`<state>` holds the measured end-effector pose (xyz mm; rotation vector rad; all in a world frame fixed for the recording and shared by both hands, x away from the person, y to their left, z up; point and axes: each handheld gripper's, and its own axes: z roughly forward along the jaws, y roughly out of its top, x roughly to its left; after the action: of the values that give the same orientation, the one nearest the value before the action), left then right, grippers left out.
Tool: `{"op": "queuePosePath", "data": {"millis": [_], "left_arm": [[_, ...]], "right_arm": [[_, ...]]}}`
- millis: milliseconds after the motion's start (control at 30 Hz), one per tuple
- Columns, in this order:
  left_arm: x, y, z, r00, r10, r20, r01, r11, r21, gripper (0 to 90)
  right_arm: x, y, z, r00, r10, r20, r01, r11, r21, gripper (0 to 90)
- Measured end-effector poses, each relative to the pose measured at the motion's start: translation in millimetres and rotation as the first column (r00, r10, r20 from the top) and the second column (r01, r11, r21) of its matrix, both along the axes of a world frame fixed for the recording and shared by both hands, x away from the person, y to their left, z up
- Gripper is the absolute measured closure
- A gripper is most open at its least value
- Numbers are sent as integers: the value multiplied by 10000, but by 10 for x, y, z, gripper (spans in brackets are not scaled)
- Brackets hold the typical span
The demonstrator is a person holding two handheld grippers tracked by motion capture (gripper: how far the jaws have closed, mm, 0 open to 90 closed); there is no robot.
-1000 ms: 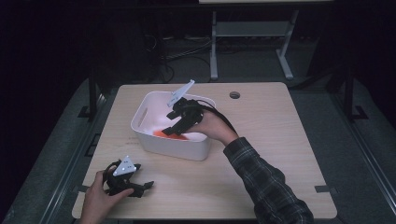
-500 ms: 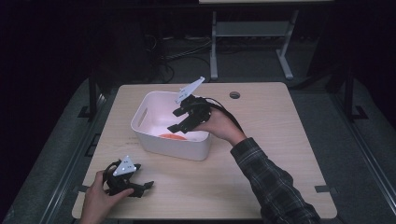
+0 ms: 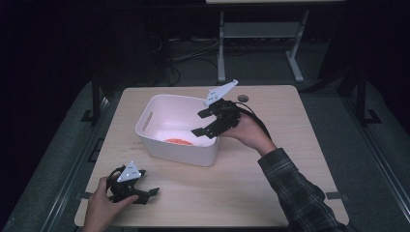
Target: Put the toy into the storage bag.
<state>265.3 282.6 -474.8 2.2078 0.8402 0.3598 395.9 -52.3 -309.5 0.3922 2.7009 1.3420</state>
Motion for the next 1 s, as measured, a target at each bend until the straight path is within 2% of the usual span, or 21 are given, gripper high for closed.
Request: {"op": "queuePosePath", "data": {"millis": [267,433,700,1000], "left_arm": [[0,1,1,10000,6,4,-6,10000,22,127],[0,1,1,10000,-13,0,13,10000,27,127],[0,2,2,10000,-19,-1,19,10000,40,127],[-1,1,1,10000,-6,0,6,10000,19,127]], "right_arm": [[-98,-270,-10,9992,-384,141,380,9989,264,258],[-180,-475,-68,9966,-802,195,796,9963,324,248],[-298,-760,-210,9896,-1435,-56,1436,9882,540,216],[-455,-1012,-454,9748,-2173,-512,2204,9732,650,138]]}}
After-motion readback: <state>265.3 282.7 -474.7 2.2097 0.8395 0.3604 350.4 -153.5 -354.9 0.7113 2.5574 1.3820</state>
